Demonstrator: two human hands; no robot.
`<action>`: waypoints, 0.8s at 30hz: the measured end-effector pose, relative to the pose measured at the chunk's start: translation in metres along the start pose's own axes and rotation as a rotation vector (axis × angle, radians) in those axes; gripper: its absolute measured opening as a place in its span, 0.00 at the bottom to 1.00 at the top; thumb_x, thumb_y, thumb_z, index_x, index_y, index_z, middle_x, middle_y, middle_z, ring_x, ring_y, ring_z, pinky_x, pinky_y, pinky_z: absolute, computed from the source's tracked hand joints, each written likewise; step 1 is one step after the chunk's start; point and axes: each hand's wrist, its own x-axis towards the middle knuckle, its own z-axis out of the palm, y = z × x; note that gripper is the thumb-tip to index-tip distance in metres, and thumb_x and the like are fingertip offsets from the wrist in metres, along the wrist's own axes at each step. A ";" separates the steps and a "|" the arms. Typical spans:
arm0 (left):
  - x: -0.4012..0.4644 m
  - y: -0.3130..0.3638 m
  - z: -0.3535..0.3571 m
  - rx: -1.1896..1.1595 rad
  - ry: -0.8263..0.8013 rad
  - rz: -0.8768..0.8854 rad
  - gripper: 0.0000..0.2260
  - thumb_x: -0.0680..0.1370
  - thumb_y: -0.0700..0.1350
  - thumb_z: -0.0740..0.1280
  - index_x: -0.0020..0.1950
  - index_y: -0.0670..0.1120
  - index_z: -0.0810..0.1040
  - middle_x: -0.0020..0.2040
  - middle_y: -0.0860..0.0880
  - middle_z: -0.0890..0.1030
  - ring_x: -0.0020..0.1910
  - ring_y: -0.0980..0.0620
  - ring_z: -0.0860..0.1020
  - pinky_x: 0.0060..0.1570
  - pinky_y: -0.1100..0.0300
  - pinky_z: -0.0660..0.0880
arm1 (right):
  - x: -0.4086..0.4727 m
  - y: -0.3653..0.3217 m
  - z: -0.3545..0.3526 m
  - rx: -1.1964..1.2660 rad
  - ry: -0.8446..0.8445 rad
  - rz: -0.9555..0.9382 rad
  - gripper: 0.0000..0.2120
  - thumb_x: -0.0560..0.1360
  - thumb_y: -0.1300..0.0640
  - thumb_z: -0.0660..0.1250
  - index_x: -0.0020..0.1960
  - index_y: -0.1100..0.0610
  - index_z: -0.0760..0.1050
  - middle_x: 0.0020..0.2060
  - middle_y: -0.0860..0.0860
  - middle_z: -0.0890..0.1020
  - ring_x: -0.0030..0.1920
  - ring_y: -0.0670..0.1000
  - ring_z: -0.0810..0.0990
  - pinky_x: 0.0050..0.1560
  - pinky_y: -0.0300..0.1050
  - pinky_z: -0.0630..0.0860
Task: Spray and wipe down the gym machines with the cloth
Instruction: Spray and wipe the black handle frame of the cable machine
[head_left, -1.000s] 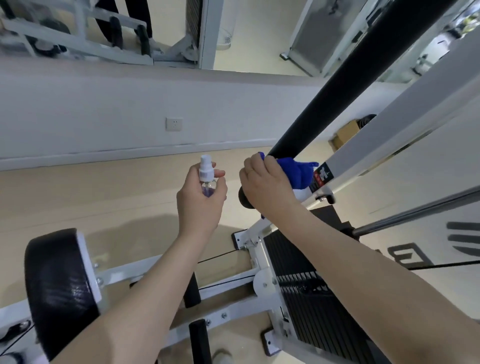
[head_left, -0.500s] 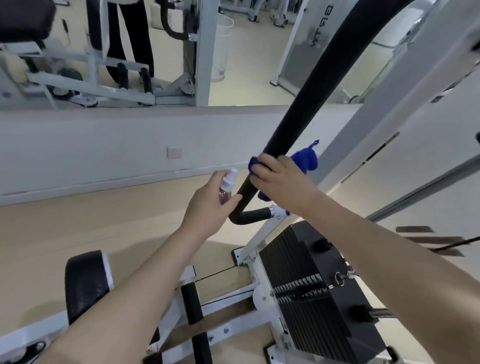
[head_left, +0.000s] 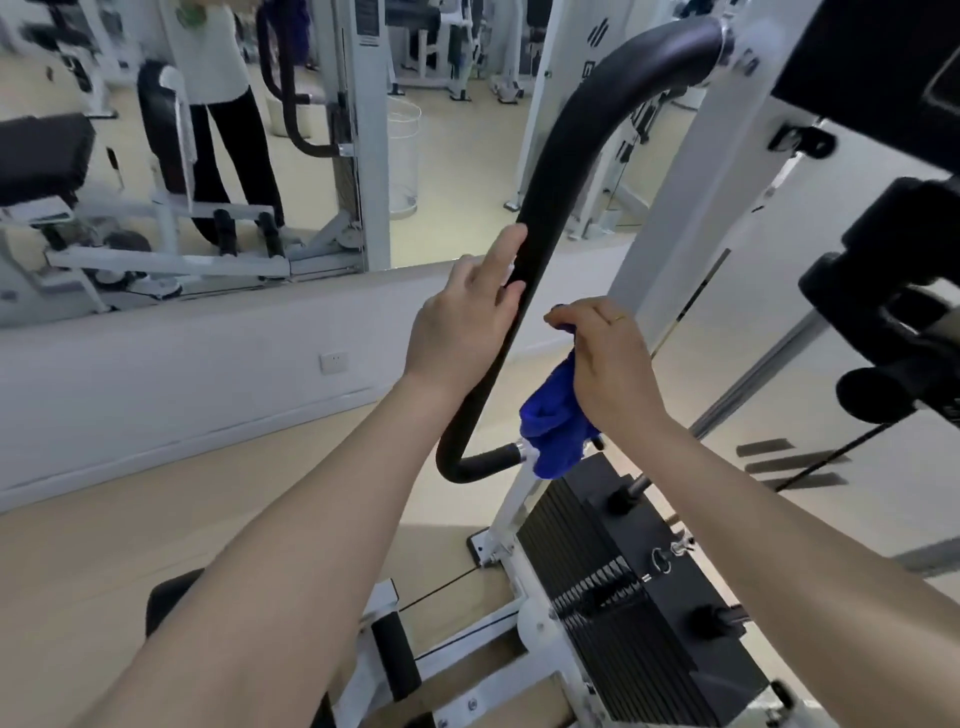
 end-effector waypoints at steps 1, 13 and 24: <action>0.009 0.003 -0.002 -0.002 -0.007 -0.026 0.20 0.80 0.47 0.58 0.72 0.54 0.62 0.44 0.48 0.71 0.37 0.42 0.74 0.38 0.50 0.75 | 0.001 -0.001 -0.004 0.000 0.005 0.019 0.22 0.72 0.75 0.52 0.57 0.61 0.78 0.55 0.56 0.77 0.56 0.57 0.75 0.57 0.48 0.72; -0.014 -0.018 0.023 -0.028 -0.029 -0.151 0.17 0.80 0.45 0.59 0.69 0.52 0.64 0.45 0.50 0.73 0.39 0.47 0.76 0.37 0.58 0.69 | -0.025 0.015 0.005 -0.013 -0.110 0.122 0.21 0.74 0.74 0.52 0.60 0.61 0.75 0.56 0.55 0.76 0.54 0.51 0.73 0.53 0.36 0.64; -0.052 -0.055 0.045 -0.241 -0.128 -0.474 0.26 0.77 0.42 0.62 0.72 0.56 0.58 0.52 0.45 0.77 0.45 0.42 0.77 0.39 0.54 0.72 | -0.013 -0.003 0.055 -0.446 -0.116 -0.626 0.09 0.73 0.68 0.62 0.50 0.63 0.78 0.46 0.57 0.80 0.46 0.57 0.79 0.40 0.49 0.75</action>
